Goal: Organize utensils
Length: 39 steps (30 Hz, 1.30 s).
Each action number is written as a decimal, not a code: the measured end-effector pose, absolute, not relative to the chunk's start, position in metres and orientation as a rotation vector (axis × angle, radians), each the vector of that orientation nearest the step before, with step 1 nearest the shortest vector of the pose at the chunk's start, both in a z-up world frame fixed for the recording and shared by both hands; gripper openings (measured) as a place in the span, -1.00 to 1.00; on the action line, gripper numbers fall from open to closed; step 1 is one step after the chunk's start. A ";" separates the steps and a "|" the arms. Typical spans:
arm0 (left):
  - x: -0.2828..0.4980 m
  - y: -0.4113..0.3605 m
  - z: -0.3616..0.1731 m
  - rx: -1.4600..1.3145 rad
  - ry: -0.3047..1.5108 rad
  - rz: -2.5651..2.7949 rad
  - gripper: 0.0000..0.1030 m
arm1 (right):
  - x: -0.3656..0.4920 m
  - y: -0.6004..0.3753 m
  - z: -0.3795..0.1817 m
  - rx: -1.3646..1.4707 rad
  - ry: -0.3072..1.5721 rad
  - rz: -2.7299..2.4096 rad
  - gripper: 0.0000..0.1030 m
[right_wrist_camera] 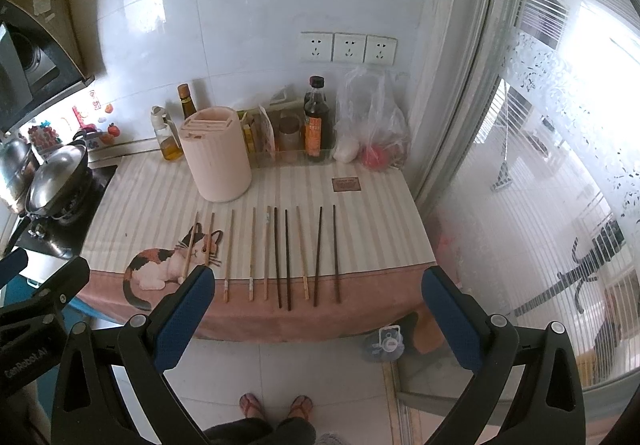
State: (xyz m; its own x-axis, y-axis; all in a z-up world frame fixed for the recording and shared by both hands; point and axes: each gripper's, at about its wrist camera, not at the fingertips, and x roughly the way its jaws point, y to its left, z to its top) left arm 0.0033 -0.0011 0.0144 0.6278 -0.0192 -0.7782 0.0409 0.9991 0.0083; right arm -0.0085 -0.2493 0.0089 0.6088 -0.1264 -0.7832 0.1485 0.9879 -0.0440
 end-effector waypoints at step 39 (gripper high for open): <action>0.147 0.020 -0.108 0.084 0.990 0.206 1.00 | 0.128 -0.273 -0.149 0.160 1.100 -0.009 0.37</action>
